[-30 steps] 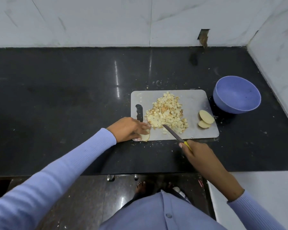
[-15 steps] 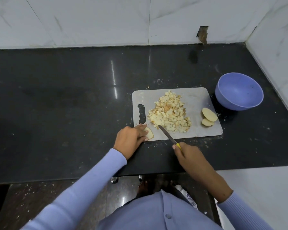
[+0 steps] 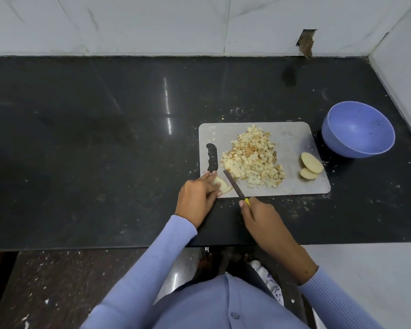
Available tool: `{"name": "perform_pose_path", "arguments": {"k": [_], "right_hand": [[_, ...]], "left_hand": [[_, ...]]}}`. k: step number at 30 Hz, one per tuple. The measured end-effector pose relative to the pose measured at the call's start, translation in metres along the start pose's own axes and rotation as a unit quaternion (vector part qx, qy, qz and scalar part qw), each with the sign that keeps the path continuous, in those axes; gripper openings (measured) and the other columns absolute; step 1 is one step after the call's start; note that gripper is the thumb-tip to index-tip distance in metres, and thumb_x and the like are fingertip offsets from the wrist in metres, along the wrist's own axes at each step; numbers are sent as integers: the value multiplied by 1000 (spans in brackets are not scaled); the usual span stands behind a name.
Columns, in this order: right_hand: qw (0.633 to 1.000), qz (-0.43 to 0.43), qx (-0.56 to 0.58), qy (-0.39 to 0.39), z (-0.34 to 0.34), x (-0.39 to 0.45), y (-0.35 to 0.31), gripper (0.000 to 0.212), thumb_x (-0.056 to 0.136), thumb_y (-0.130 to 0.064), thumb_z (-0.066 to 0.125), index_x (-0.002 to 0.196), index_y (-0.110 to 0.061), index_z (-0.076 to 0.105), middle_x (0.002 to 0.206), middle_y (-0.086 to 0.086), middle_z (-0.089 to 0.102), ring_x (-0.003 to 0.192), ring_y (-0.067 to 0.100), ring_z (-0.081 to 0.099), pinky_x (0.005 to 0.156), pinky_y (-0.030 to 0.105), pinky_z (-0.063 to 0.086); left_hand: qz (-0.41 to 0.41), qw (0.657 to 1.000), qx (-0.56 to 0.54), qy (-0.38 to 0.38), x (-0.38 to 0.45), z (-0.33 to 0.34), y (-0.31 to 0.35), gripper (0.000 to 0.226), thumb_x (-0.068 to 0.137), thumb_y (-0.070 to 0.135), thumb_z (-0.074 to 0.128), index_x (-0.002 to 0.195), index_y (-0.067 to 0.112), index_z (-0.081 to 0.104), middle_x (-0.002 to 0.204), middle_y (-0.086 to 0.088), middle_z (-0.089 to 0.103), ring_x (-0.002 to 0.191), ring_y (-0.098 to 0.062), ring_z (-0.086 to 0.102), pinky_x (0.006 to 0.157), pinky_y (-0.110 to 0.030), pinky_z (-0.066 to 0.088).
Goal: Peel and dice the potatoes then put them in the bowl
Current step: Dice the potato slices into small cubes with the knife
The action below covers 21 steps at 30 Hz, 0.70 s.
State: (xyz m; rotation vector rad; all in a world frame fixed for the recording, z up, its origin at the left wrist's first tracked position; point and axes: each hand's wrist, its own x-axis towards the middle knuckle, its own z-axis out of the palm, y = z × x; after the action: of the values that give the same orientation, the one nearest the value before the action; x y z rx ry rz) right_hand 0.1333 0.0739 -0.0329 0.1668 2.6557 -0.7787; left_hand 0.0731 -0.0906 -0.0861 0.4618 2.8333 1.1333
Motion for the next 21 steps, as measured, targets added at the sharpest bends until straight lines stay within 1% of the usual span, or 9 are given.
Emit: {"name": "perform_pose_path", "arguments": {"k": [3, 8, 13, 17, 18, 21], "right_hand": [[1000, 9, 20, 6, 1, -4, 6, 35, 102, -33, 33, 69, -22, 32, 63, 0, 45, 56, 15, 43, 49, 29, 27], [999, 14, 31, 6, 4, -7, 11, 34, 102, -33, 34, 69, -22, 33, 63, 0, 46, 57, 16, 45, 49, 28, 28], [1000, 12, 25, 8, 7, -7, 8, 34, 102, -33, 33, 69, -23, 33, 64, -1, 47, 58, 15, 47, 49, 25, 27], [999, 16, 40, 12, 4, -7, 8, 35, 102, -33, 34, 68, -22, 33, 62, -1, 45, 55, 14, 43, 49, 28, 27], [999, 18, 47, 12, 3, -6, 8, 35, 102, -33, 34, 68, -22, 33, 62, -1, 45, 55, 14, 42, 50, 28, 27], [998, 22, 52, 15, 2, -6, 11, 35, 102, -34, 34, 69, -21, 34, 62, 0, 45, 54, 14, 42, 51, 29, 29]], "left_hand": [[-2, 999, -39, -23, 5, -9, -3, 21, 81, 7, 73, 101, 11, 74, 127, -5, 59, 125, -13, 50, 106, -35, 41], [11, 996, -60, -62, 9, -16, -8, 26, 80, 2, 72, 105, 9, 72, 129, -5, 57, 125, -8, 48, 110, -25, 34], [51, 991, -32, -118, 15, -28, -13, 28, 83, 4, 70, 110, 10, 69, 133, -2, 53, 126, -3, 43, 112, -26, 32], [63, 980, -24, -186, 25, -44, -20, 33, 81, 8, 73, 114, 12, 68, 136, 2, 51, 129, -5, 43, 108, -10, 25], [69, 977, -25, -200, 28, -48, -22, 33, 80, 7, 74, 112, 12, 69, 135, 3, 52, 128, -5, 44, 109, -11, 25], [81, 971, -32, -221, 37, -55, -24, 25, 76, 4, 76, 100, 12, 75, 127, 2, 59, 122, -2, 49, 110, -19, 31]]}}
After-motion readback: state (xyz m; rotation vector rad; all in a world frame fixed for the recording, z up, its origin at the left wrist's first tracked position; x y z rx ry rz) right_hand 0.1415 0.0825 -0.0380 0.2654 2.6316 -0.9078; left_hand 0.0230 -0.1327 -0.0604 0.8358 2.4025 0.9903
